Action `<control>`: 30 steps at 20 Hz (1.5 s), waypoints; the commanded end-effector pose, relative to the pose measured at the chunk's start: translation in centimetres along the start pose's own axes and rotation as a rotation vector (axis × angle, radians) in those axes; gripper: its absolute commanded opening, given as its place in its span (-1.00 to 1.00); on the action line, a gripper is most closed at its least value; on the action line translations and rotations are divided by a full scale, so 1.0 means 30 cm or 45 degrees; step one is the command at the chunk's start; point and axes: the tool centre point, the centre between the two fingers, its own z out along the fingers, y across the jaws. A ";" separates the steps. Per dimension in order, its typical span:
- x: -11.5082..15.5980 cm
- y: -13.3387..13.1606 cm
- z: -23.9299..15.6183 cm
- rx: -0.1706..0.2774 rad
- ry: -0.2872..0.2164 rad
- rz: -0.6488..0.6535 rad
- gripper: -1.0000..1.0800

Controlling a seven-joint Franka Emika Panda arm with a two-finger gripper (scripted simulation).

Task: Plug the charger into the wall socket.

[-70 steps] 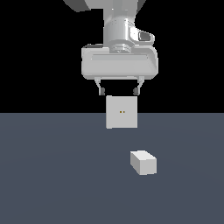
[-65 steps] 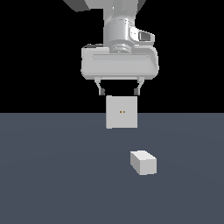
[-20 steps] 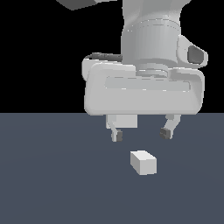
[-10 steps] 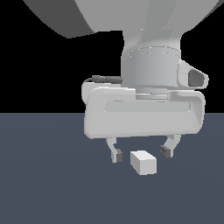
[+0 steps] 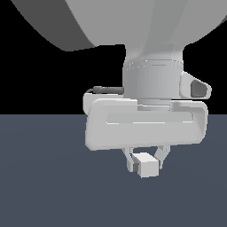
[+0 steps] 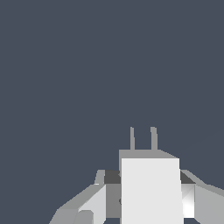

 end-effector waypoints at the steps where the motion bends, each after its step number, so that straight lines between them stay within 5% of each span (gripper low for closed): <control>1: 0.001 0.000 0.001 0.000 0.000 0.000 -1.00; 14: 0.031 0.004 -0.027 0.000 0.001 -0.001 -1.00; 30: 0.277 0.031 -0.225 0.002 0.001 -0.017 -1.00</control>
